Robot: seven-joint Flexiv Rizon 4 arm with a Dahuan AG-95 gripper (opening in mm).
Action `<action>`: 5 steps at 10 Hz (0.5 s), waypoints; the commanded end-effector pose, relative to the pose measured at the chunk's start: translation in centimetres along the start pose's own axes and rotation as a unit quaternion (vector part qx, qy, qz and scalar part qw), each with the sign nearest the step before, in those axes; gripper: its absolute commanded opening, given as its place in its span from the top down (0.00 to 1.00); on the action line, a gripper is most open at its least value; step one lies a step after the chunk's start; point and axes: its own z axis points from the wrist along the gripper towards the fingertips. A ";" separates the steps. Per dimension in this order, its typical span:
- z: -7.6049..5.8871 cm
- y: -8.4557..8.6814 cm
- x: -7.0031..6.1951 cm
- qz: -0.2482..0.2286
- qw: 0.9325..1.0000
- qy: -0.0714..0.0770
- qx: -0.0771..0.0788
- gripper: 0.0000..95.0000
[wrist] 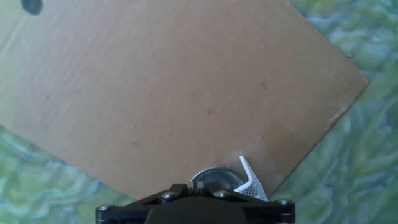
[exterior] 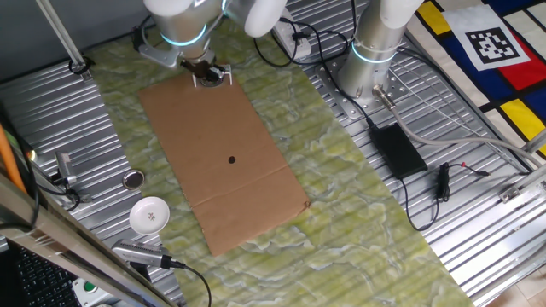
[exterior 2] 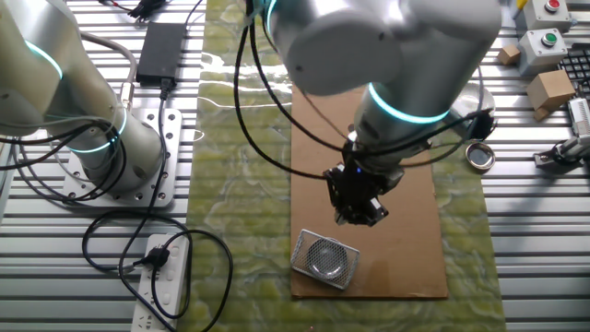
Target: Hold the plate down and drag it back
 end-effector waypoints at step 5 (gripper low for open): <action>2.2 0.4 0.5 -0.054 0.998 0.023 0.022 1.00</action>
